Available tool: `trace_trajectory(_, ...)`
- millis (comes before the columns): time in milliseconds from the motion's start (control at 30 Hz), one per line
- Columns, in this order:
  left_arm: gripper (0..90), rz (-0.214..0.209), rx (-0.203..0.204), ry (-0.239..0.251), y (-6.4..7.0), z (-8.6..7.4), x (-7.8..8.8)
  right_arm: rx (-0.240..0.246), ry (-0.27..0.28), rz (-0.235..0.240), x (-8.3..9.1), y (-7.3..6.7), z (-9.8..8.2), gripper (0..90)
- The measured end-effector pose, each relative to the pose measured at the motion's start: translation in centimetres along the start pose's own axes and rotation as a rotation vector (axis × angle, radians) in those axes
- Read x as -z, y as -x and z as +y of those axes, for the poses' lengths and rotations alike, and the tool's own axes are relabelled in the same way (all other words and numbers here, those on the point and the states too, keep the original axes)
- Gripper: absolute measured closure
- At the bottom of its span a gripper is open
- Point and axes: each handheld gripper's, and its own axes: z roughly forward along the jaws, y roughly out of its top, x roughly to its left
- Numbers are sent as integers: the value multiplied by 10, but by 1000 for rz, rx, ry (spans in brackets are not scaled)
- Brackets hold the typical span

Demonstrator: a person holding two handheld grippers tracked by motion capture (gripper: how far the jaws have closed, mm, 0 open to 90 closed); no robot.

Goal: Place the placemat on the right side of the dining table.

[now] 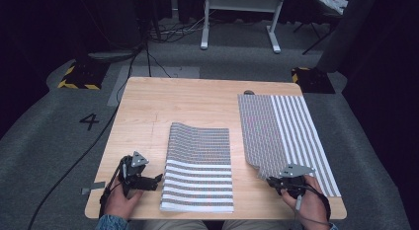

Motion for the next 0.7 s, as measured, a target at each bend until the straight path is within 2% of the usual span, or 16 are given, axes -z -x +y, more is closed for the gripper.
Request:
trace_trajectory(33, 1, 0, 0, 0, 0, 0, 0, -5, -1, 4, 0, 0, 0, 828)
trace_trajectory(100, 1, 0, 0, 0, 0, 0, 0, -24, -2, 42, 0, -1, 0, 719)
trace_trajectory(167, 1, 2, -1, -2, 0, 0, 0, -37, 54, 83, 1, -6, 0, 632)
trace_trajectory(233, 1, 0, 0, 0, 0, 0, 0, -33, 70, 114, 6, -10, 3, 667)
trace_trajectory(333, 1, 0, 0, 0, 0, 0, 0, -25, 75, 87, 15, -7, 7, 835)
trace_trajectory(433, 1, 0, 0, 0, 0, 0, 0, -29, 52, 85, 13, -4, 7, 874)
trace_trajectory(467, 1, 0, 0, 0, 0, 0, 0, -26, 15, 86, 8, -3, 5, 897)
trace_trajectory(700, 1, 0, -2, -1, 0, 0, 0, -10, -53, 108, -13, -9, -3, 889)
